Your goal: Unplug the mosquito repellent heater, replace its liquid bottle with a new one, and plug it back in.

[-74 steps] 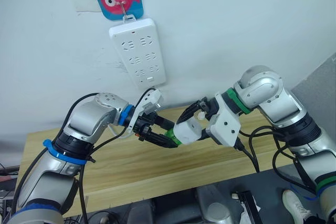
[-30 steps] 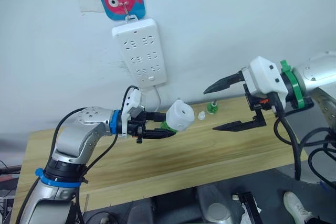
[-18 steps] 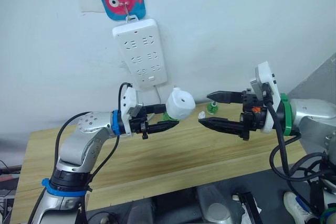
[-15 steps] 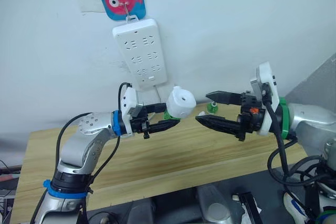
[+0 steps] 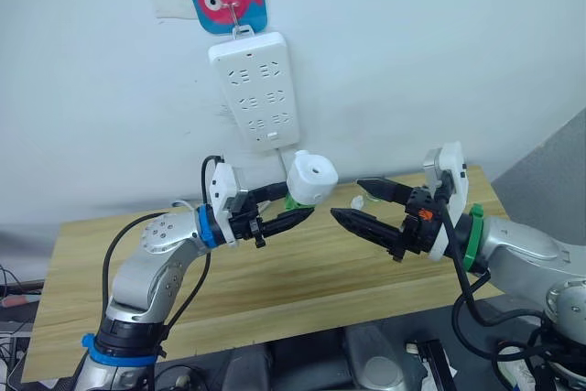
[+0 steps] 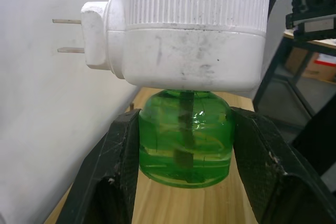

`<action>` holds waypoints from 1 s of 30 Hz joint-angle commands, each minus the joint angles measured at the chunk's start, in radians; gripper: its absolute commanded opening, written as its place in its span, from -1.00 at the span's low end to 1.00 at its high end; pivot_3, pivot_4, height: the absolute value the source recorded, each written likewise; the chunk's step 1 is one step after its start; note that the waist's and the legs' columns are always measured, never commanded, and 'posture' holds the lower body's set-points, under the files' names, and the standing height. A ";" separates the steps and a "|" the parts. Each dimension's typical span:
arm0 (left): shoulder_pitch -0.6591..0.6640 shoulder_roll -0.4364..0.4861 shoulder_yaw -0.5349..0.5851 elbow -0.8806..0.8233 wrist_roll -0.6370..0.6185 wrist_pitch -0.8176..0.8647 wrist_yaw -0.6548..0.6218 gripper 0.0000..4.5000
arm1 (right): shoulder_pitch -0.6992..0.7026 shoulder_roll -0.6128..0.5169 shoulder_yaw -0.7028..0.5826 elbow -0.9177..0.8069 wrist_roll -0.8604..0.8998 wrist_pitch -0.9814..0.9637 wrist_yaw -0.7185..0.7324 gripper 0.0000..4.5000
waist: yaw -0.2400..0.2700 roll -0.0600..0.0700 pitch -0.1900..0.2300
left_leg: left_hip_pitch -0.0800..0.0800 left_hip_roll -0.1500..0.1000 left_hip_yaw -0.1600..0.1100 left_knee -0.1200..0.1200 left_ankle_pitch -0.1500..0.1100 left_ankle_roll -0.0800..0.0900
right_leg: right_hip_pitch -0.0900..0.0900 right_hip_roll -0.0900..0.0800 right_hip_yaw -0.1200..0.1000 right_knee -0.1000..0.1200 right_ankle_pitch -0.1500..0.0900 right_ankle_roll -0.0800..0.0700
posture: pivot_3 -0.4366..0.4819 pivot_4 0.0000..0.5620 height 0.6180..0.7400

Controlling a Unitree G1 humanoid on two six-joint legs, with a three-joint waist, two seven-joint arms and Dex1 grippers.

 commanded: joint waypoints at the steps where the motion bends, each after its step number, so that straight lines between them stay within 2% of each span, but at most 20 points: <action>1: 0.005 -0.011 0.015 -0.052 -0.006 -0.045 0.011 -0.02 | -0.009 0.000 0.023 -0.045 0.030 -0.051 -0.045 1.00 | 0.006 0.000 0.000 | 0.000 0.000 0.000 0.000 0.000 0.000 | 0.000 0.000 0.000 0.000 0.000 0.000 | -0.64 -0.12 1.00; 16: 0.059 -0.054 0.022 -0.048 0.028 -0.141 0.078 -0.02 | 0.076 0.005 0.121 -0.079 -0.157 -0.145 -0.094 1.00 | 0.012 0.000 0.000 | 0.000 0.000 0.000 -0.001 0.000 0.000 | 0.000 0.000 0.000 -0.001 0.000 0.000 | -0.67 -0.15 1.00; 22: 0.098 -0.070 0.016 -0.059 0.034 -0.169 0.101 -0.02 | 0.098 0.038 0.141 -0.101 -0.175 -0.160 -0.144 1.00 | 0.012 0.000 0.000 | 0.000 0.000 0.000 -0.001 0.000 0.000 | 0.000 0.000 0.000 -0.001 0.000 0.000 | -0.68 -0.14 1.00; 30: 0.118 -0.091 0.003 -0.079 0.042 -0.183 0.130 -0.02 | 0.161 0.049 0.147 -0.118 -0.204 -0.189 -0.138 1.00 | 0.012 0.000 0.000 | 0.000 0.000 0.000 -0.001 0.000 0.000 | 0.000 0.000 0.000 -0.002 0.000 0.000 | -0.70 -0.12 1.00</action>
